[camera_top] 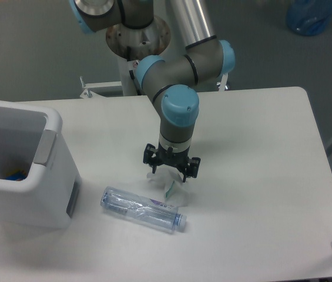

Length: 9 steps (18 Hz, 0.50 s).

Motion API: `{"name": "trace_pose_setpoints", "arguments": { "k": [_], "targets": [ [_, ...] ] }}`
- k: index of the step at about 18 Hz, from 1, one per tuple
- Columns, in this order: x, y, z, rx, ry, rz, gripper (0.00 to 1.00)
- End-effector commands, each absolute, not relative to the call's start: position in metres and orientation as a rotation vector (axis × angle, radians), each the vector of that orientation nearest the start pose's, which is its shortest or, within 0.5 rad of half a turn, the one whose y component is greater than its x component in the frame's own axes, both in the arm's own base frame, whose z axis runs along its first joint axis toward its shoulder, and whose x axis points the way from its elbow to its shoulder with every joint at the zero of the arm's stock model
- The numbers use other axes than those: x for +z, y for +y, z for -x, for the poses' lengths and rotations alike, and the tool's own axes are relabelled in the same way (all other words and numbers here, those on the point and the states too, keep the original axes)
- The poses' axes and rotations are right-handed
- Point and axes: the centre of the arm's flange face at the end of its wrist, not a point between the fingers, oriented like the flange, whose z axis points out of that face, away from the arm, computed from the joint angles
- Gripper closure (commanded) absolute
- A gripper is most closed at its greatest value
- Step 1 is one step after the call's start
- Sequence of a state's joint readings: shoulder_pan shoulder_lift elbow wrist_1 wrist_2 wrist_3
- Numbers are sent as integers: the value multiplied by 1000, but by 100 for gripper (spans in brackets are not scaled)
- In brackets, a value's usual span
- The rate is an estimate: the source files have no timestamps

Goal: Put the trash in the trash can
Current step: 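Close the gripper on the crumpled white tissue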

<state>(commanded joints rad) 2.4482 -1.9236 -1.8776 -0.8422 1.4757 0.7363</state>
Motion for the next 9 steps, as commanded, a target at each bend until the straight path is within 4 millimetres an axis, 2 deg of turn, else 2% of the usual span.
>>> {"name": "trace_pose_setpoints", "arguments": {
  "k": [3,9],
  "targets": [
    [239,471,344,-11,-215,3001,100],
    [282,472,347,15,-266,2909,100]
  ]
}}
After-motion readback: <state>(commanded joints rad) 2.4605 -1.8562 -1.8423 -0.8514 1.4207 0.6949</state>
